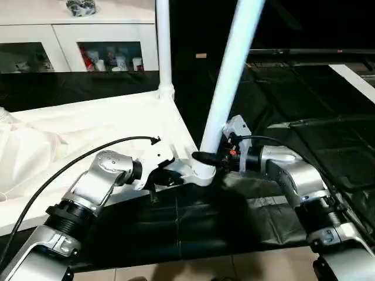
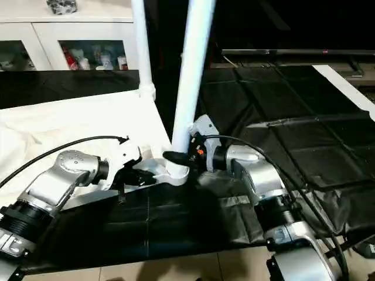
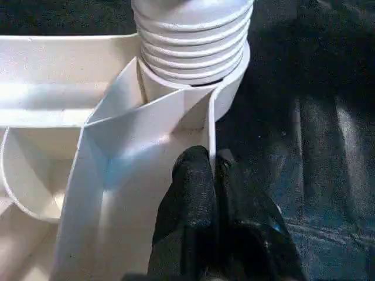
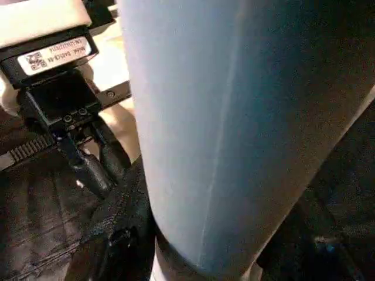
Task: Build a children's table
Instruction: Insert table leg to table base
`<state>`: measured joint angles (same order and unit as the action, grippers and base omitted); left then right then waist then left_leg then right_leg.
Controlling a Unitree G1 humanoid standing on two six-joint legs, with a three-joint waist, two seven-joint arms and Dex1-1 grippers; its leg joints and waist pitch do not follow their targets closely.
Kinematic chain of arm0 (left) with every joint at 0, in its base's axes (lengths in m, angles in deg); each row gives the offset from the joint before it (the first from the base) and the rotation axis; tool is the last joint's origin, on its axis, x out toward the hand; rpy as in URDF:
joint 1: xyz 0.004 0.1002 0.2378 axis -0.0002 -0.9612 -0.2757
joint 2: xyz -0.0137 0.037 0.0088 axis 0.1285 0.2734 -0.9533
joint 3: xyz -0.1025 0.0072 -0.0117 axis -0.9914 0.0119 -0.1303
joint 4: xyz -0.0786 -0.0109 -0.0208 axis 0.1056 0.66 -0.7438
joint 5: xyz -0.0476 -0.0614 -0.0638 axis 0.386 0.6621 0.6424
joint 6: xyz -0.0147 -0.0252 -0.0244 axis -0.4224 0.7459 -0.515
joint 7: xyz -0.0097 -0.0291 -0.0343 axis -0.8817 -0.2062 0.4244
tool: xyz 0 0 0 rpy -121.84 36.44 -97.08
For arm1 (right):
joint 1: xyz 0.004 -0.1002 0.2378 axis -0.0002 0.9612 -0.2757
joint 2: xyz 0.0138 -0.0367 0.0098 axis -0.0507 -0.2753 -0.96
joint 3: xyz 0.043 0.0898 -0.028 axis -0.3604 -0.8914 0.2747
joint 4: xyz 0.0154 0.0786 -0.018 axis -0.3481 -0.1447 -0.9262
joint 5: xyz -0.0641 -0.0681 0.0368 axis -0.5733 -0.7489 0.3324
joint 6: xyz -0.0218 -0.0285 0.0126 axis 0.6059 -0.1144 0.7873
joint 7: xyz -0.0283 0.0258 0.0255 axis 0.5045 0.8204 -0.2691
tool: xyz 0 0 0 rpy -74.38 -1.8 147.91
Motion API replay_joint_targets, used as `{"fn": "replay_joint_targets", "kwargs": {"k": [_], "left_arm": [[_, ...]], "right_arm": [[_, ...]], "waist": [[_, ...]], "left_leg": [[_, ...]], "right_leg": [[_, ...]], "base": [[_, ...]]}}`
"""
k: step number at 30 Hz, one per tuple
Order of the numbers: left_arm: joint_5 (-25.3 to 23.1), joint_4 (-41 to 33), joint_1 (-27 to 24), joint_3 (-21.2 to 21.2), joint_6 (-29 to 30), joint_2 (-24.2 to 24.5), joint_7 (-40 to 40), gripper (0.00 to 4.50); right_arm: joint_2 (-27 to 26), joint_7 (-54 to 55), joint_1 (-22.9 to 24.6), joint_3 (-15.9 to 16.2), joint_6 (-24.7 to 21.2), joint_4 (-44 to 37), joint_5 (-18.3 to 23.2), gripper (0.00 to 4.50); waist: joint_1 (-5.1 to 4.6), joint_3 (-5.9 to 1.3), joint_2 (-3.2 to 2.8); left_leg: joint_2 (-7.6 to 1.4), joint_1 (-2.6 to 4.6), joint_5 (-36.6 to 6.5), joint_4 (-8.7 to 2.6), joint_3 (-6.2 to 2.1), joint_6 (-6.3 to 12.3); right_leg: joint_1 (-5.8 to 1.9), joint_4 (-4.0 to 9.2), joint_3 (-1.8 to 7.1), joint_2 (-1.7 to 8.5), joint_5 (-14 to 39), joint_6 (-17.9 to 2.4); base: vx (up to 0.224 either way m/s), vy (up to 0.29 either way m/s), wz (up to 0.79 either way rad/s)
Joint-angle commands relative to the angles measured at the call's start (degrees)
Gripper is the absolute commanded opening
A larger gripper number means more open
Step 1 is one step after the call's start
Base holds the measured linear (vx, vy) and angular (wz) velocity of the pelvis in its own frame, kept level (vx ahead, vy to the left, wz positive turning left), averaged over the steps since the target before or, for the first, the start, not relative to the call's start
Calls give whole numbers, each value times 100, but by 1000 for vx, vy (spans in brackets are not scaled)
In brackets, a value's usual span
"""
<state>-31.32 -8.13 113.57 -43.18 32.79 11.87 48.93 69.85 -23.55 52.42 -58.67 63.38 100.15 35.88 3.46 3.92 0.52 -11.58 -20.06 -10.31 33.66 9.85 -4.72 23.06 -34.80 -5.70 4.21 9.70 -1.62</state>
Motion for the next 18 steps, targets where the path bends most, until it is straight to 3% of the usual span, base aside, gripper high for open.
{"fn": "replay_joint_targets", "kwargs": {"k": [1, 11, 18], "left_arm": [[-80, -104, -9, 382, -80, 52, 418, 0], [-166, -23, 31, 420, -159, 54, 474, 0], [-244, 217, 126, 282, -216, -23, 180, 0]], "right_arm": [[97, -193, -26, 349, -320, 345, -263, 191], [99, -601, -320, 228, -638, 952, -108, 191], [243, -919, -253, 219, -740, 735, -38, 191]], "waist": [[39, -356, -9], [79, -372, 4], [173, -400, 8]], "left_leg": [[-152, 4, -1384, -396, -65, 153], [-171, 32, -1550, -403, -65, 66], [-173, 24, -1372, -396, -52, 55]], "right_leg": [[-296, 505, 323, 419, 2231, -860], [-288, 526, 327, 434, 2329, -873], [-305, 485, 329, 424, 1988, -937]], "base": [[0, 0, 0], [0, 0, 0], [0, 0, 0]]}}
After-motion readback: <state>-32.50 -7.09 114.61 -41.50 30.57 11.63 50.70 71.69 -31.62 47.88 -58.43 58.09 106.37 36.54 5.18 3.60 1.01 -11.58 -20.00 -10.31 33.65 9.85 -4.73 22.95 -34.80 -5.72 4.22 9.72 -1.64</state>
